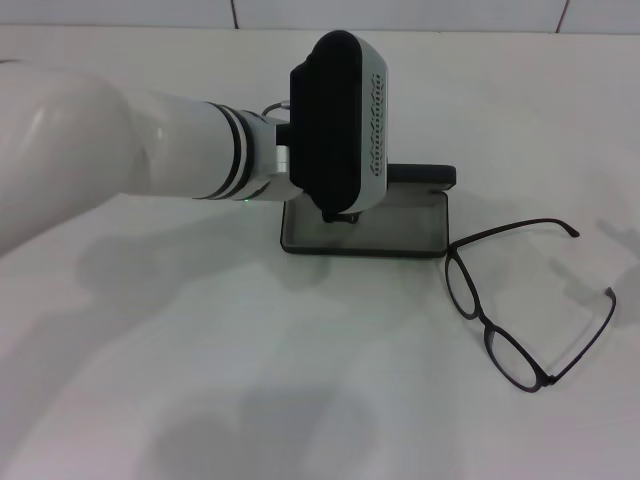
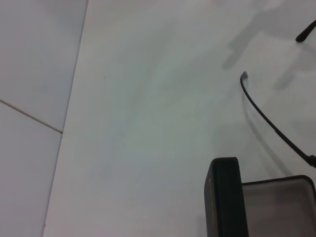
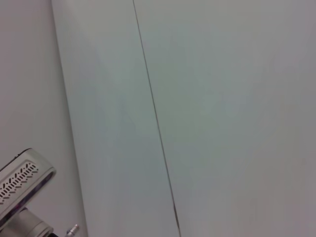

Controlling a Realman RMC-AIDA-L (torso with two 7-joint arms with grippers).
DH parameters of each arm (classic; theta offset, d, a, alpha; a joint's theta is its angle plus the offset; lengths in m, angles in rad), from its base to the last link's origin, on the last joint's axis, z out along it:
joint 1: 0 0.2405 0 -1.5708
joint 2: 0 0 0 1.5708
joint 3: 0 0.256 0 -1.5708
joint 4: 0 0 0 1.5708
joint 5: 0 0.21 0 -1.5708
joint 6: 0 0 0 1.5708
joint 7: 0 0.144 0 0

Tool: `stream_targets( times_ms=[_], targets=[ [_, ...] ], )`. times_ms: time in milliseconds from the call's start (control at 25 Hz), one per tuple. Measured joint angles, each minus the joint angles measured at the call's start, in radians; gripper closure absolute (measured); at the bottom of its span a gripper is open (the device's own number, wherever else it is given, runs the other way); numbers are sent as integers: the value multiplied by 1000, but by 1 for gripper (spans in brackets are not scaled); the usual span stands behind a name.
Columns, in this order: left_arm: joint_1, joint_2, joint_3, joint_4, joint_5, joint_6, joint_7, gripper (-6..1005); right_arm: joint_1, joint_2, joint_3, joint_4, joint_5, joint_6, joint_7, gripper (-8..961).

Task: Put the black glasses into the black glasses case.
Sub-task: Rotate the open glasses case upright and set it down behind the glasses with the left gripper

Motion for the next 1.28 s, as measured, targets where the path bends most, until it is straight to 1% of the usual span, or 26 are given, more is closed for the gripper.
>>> stream_targets(
  times_ms=[400, 800, 1280],
  targets=[
    [9, 0, 0, 0, 3, -3, -2, 794, 13, -2, 0, -2, 0, 7, 0, 84],
    [19, 1, 1, 12, 31, 4, -1, 793, 16, -1, 0, -2, 0, 8, 0, 83],
    [37, 3, 0, 26, 33, 8, -1, 793, 15, -1, 0, -2, 0, 8, 0, 84]
  ],
)
